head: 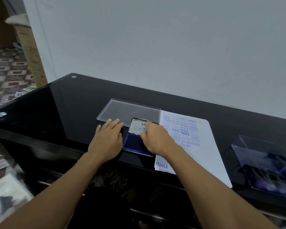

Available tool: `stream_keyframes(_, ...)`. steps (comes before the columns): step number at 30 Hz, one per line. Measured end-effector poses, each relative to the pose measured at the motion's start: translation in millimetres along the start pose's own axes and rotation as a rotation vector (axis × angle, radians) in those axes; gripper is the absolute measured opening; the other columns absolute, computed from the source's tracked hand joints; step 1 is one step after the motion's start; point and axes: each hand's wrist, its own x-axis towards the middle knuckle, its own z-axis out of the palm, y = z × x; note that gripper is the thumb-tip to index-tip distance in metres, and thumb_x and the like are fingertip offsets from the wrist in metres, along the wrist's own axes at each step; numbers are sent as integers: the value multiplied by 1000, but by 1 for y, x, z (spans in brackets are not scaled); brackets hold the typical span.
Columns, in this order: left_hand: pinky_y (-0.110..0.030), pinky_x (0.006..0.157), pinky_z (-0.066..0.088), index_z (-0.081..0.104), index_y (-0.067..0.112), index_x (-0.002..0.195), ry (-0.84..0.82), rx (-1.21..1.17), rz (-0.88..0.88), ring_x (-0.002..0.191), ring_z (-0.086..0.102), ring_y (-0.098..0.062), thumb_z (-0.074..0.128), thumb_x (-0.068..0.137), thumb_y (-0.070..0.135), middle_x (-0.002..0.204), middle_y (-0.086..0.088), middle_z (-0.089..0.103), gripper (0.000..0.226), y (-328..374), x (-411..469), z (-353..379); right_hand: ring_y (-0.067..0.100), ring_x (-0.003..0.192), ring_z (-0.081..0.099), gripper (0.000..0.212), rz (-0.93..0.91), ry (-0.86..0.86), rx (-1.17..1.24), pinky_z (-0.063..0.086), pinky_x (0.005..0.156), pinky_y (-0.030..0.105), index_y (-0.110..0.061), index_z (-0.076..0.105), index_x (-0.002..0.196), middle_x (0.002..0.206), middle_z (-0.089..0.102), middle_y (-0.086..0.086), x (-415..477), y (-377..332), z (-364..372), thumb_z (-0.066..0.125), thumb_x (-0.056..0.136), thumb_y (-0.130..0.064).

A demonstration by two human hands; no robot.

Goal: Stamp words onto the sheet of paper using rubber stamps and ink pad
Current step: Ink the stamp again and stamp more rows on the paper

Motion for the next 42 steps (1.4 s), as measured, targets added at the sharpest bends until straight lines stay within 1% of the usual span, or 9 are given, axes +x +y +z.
stream_keyframes(6,-48,122,9,31,23,152,-9,-13,-14,152,7,-17,34,103,23,163,4,21,49,3,1,-2,34,76,49,13,-15,1,-33,40,63,37,-15,36,88,85,48,12,-9,-4,3,39,100,-20)
stream_keyframes(9,-49,122,10,33,21,152,-9,-39,-20,152,9,-17,36,102,22,162,3,23,50,3,2,-4,26,68,47,23,0,-7,-4,35,57,34,-17,33,78,75,44,5,-6,0,1,39,100,-19)
stream_keyframes(11,-49,122,10,34,21,151,-9,-53,-23,152,10,-17,37,102,21,162,2,23,50,3,2,-5,21,66,46,27,11,-18,19,32,54,33,-19,32,74,78,49,6,-2,2,0,41,100,-18)
stream_keyframes(16,-49,122,9,34,21,151,-9,-76,-31,152,9,-17,39,101,21,162,3,23,51,5,1,-8,20,69,48,24,24,-32,56,34,55,31,-19,36,76,87,54,8,2,3,-3,41,100,-20)
stream_keyframes(21,-50,122,9,35,20,151,-3,-99,-25,151,10,-17,40,100,22,162,2,24,51,10,4,-10,31,78,51,19,21,0,4,40,65,36,-17,36,80,88,50,10,-5,-3,2,41,99,-19)
stream_keyframes(24,-50,122,11,36,19,151,4,-111,-15,151,12,-17,41,100,21,162,2,25,51,12,4,-10,33,78,49,12,11,1,-16,39,65,36,-15,39,87,88,48,11,-7,-5,3,41,99,-19)
stream_keyframes(34,-49,122,13,37,20,151,3,-141,-29,151,13,-16,40,100,21,162,2,25,51,12,2,-12,26,76,51,16,21,-29,23,35,60,32,-15,41,84,91,55,11,-1,-1,-2,41,100,-19)
stream_keyframes(38,-49,122,14,37,20,151,4,-142,-24,151,13,-16,40,100,21,162,2,25,51,12,4,-11,34,77,49,14,12,-21,0,41,65,37,-15,38,84,88,49,13,-6,-6,1,41,98,-17)
stream_keyframes(42,-48,122,15,38,19,150,9,-142,-18,151,14,-16,40,100,21,161,1,26,50,12,4,-11,32,75,49,14,16,-22,8,40,64,36,-14,38,85,83,46,10,-6,-3,1,41,98,-18)
